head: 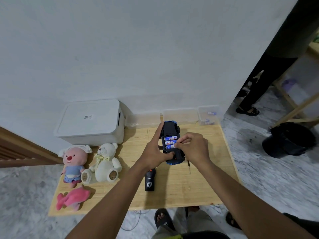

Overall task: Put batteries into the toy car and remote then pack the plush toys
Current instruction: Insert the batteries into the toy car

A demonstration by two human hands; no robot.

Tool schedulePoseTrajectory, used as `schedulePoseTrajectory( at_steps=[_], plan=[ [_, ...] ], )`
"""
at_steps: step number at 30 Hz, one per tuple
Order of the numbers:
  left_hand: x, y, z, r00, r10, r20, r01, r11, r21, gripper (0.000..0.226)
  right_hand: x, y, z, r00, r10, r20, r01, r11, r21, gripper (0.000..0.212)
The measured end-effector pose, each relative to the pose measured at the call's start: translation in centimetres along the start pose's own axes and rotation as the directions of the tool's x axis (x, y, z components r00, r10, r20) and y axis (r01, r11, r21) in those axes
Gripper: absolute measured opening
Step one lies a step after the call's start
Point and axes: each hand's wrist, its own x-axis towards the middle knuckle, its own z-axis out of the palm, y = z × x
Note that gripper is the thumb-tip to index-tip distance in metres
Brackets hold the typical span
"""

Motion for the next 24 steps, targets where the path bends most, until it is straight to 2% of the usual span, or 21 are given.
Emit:
schedulePoseTrajectory(
  at_steps=[3, 6, 8, 10, 12, 14, 17, 24],
  plan=[
    [0.1, -0.3, -0.1, 1.0, -0.002, 0.016, 0.001, 1.0, 0.011, 0.117, 0.8, 0.4, -0.8, 0.992, -0.033, 0.125, 0.034, 0.999, -0.008, 0.012],
    [0.5, -0.5, 0.1, 0.999, -0.013, 0.036, 0.013, 1.0, -0.005, 0.113, 2.0, 2.6, -2.6, 0.972, -0.049, 0.231, 0.033, 0.997, 0.073, 0.002],
    [0.8, -0.8, 0.4, 0.999, -0.035, 0.04, 0.037, 0.999, -0.029, 0.112, 3.0, 5.7, -4.0, 0.972, -0.097, 0.214, 0.114, 0.991, -0.072, 0.008],
    [1.1, -1.3, 1.0, 0.997, -0.062, 0.055, 0.064, 0.997, -0.04, 0.112, 3.7, 9.0, -5.0, 0.941, -0.121, 0.316, 0.222, 0.926, -0.306, 0.028],
    [1.2, -1.8, 1.7, 0.993, -0.085, 0.081, 0.089, 0.995, -0.044, 0.111, 3.9, 11.9, -5.6, 0.895, -0.042, 0.444, 0.275, 0.835, -0.477, 0.044],
    [1.2, -2.4, 2.2, 0.99, -0.103, 0.098, 0.107, 0.993, -0.044, 0.11, 3.8, 14.0, -5.7, 0.857, 0.028, 0.514, 0.303, 0.78, -0.548, 0.056],
    [1.3, -3.1, 2.9, 0.987, -0.119, 0.108, 0.125, 0.991, -0.045, 0.11, 3.3, 16.0, -5.3, 0.844, 0.071, 0.531, 0.3, 0.758, -0.579, 0.064],
    [1.4, -3.7, 3.4, 0.981, -0.147, 0.125, 0.154, 0.987, -0.049, 0.11, 3.1, 17.1, -4.9, 0.862, -0.048, 0.504, 0.405, 0.664, -0.629, 0.053]
  ],
)
